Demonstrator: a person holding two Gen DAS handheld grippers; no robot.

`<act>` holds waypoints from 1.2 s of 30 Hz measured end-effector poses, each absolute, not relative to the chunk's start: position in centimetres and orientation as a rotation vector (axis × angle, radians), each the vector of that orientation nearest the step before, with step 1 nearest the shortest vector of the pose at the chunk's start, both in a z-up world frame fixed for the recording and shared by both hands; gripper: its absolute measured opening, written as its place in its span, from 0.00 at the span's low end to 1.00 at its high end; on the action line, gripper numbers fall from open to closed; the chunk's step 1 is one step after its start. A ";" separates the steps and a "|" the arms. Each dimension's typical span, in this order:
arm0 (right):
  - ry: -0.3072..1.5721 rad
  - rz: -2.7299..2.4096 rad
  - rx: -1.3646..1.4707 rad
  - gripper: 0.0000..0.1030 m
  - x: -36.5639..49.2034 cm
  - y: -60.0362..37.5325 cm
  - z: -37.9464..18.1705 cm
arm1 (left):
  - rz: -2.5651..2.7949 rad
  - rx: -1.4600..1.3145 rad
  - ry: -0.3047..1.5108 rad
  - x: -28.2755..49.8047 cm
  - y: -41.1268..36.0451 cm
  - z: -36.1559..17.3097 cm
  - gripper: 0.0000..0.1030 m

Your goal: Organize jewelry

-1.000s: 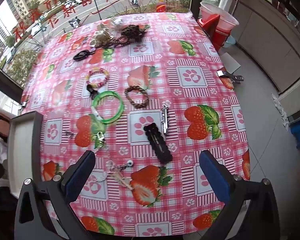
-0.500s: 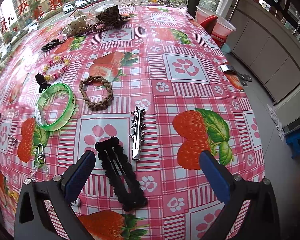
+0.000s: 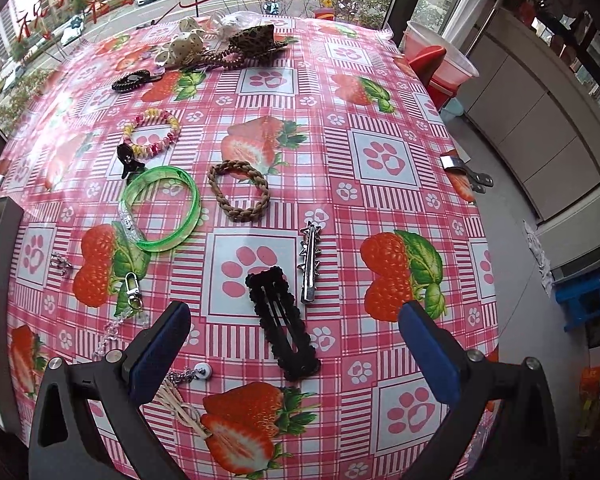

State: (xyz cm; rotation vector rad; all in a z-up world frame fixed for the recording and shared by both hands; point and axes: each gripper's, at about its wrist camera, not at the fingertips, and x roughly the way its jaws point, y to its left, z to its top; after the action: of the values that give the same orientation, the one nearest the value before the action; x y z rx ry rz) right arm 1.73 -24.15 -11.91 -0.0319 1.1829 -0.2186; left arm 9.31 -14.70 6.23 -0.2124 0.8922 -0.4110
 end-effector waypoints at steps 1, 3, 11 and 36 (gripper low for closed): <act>1.183 -0.216 -0.038 1.00 1.8 -23.8 -11.7 | -0.430 -0.215 0.891 9.4 -15.3 6.5 1.00; 1.188 -0.205 -0.036 1.00 2.0 -23.2 -11.4 | -0.463 -0.228 0.871 9.0 -16.1 7.2 1.00; 1.179 -0.179 -0.081 1.00 2.0 -20.5 -10.4 | -0.485 -0.279 0.924 9.5 -17.1 6.2 1.00; 1.166 -0.146 -0.080 1.00 1.9 -19.1 -9.5 | -0.422 -0.212 0.895 9.6 -14.6 7.3 1.00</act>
State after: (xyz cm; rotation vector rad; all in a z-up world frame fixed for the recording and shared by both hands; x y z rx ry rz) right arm 1.94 -19.07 -9.47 -0.0803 1.1656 -0.1455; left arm 9.56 -14.64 7.26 -0.2122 0.8946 -0.4224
